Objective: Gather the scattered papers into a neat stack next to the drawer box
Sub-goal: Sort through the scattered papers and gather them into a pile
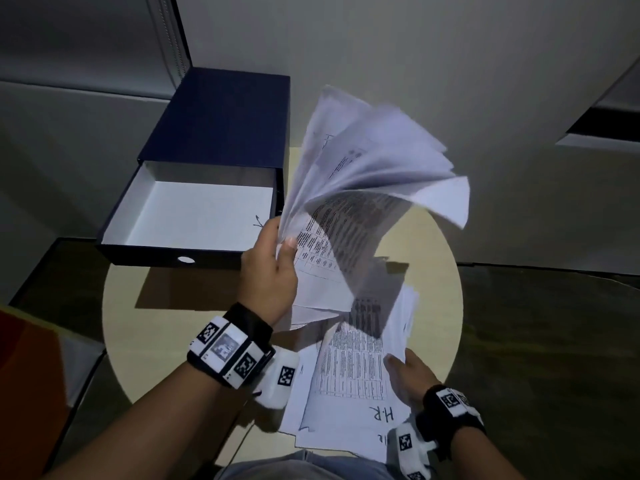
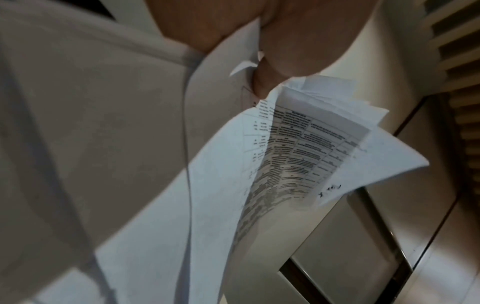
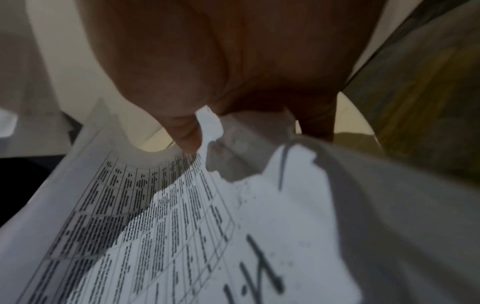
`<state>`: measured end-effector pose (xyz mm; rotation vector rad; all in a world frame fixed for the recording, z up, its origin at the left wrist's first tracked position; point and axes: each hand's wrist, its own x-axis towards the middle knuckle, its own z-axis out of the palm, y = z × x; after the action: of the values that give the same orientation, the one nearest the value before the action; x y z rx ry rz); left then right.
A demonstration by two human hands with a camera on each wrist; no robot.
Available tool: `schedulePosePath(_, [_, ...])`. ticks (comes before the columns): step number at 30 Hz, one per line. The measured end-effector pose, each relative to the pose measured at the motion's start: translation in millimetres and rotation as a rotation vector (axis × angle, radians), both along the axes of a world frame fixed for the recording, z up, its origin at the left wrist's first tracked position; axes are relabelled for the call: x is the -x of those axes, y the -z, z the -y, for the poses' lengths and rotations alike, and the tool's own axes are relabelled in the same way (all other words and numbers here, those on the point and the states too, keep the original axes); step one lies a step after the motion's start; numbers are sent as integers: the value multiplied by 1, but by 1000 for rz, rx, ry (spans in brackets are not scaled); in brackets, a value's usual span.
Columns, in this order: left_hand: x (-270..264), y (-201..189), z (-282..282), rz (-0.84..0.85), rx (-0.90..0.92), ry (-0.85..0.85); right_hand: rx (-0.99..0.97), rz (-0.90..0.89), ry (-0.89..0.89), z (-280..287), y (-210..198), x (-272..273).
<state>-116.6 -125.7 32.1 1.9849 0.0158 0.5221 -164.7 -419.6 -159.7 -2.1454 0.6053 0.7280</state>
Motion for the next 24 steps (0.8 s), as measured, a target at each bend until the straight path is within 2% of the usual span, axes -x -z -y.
schedulePosePath(2, [-3,5,-1,-36,65,31,28,-60,-122,-1,-9,3])
schedulePosePath(4, [-4,15,0,-102,120,49,106,-25,-196,2,-13,8])
schedulePosePath(6, [-3,35,3,-216,215,65,152,39,-127,7,-11,15])
schedulePosePath(8, [-1,59,7,-351,333,77,91,52,1,8,-8,22])
schedulePosePath(10, [1,83,9,-484,333,66,9,58,46,7,-8,28])
schedulePosePath(14, [15,122,6,-738,111,78,-92,71,-26,7,-10,30])
schedulePosePath(18, [28,158,-4,-1027,-147,53,-178,27,59,11,9,29])
schedulePosePath(20, [33,169,-5,-1101,-273,93,-220,-1,133,7,10,28])
schedulePosePath(24, [35,174,9,-1143,-448,283,-310,17,340,-4,-3,22])
